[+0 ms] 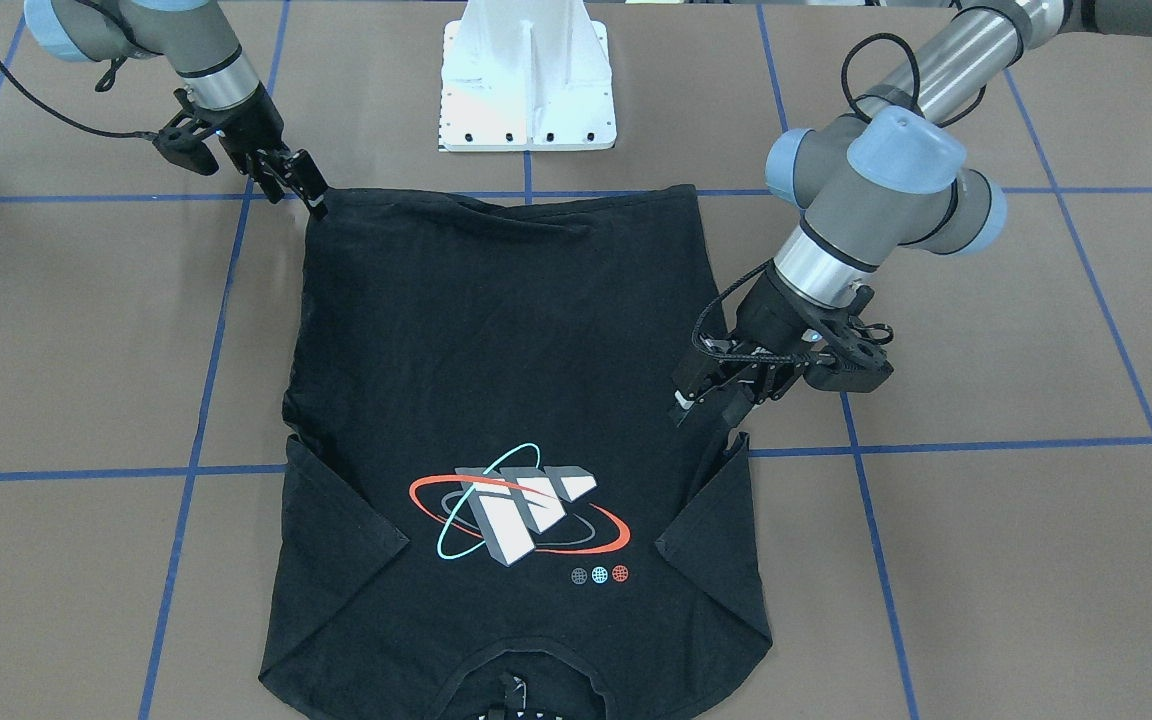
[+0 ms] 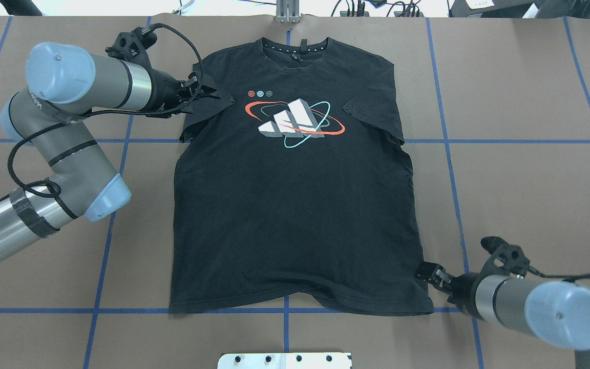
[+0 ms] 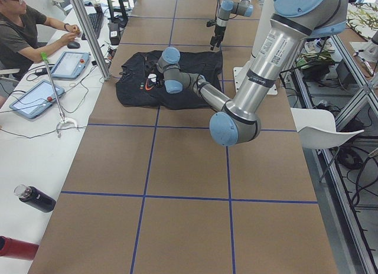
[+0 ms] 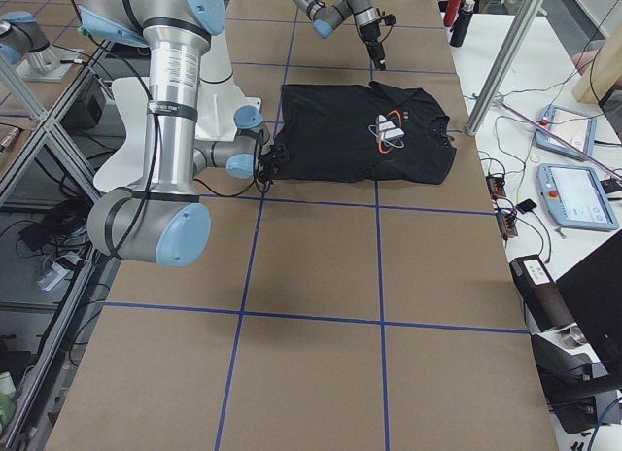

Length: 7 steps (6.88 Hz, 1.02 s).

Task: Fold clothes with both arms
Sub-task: 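Grasp the hem corner nearest the robot with the right gripper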

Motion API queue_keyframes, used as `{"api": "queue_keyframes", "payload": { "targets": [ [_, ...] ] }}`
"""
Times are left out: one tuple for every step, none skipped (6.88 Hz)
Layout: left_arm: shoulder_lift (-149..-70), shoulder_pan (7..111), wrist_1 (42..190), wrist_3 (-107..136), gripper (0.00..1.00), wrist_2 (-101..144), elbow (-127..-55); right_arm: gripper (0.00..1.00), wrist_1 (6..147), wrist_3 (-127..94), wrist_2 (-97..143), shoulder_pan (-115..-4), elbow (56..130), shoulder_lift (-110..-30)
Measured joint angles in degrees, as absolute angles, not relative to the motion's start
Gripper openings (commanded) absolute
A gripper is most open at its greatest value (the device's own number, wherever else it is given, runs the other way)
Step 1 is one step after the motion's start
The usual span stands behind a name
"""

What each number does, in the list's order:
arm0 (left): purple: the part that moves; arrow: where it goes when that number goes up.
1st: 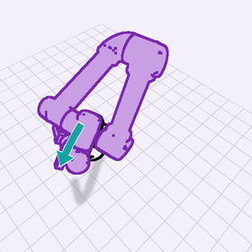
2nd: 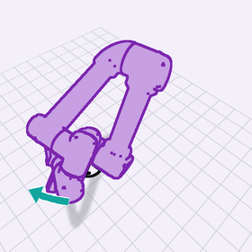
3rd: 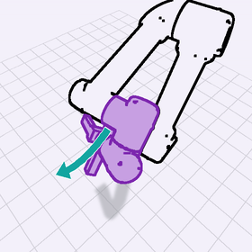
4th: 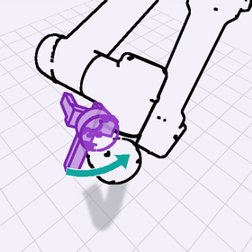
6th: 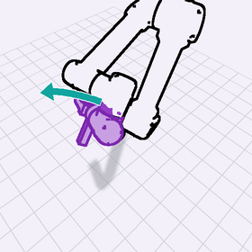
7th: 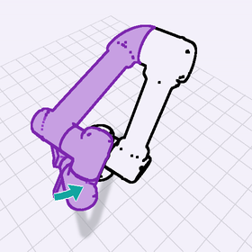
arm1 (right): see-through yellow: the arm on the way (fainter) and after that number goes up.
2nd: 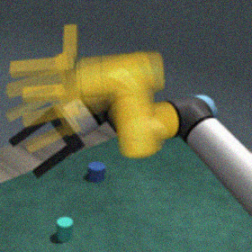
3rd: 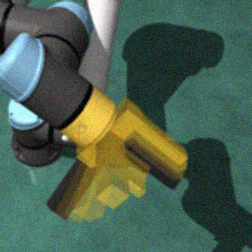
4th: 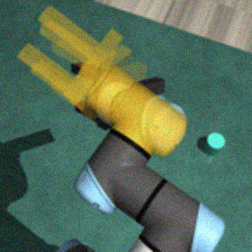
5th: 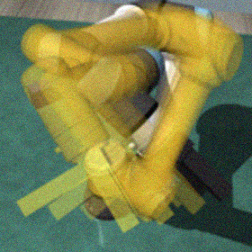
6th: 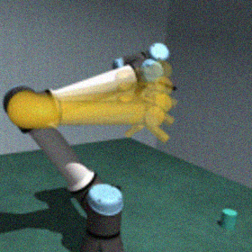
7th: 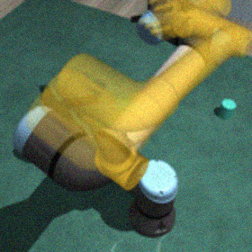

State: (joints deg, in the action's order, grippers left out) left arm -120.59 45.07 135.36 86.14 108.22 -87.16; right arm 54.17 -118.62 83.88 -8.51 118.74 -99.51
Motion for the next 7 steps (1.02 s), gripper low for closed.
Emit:
{"api": "queue_keyframes", "payload": {
  "targets": [
    [-120.5,45.1,135.4,86.1,0.8,108.1,-87.2,0.88,54.2,-120.0,80.7,-5.6,118.9,-99.6],
    [-120.3,45.1,135.4,86.1,0.8,108.0,-87.2,0.74,54.3,-120.6,78.3,-3.5,119.0,-99.6],
    [-120.1,45.1,135.4,86.1,0.8,108.0,-87.1,0.57,54.4,-120.8,77.2,-2.5,119.0,-99.6],
    [-119.9,45.1,135.4,86.0,0.8,108.0,-87.1,0.54,54.4,-120.8,76.8,-2.0,119.1,-99.7],
    [-119.8,45.1,135.4,86.0,0.8,108.0,-87.0,0.54,54.4,-120.8,76.7,-1.7,119.1,-99.7],
    [-119.8,45.1,135.4,85.9,0.8,108.0,-87.0,0.54,54.4,-120.8,76.6,-1.3,119.1,-99.7],
    [-119.8,45.1,135.4,85.9,0.8,108.0,-86.9,0.53,54.4,-120.8,76.5,-1.2,119.2,-99.8]
  ]
}}
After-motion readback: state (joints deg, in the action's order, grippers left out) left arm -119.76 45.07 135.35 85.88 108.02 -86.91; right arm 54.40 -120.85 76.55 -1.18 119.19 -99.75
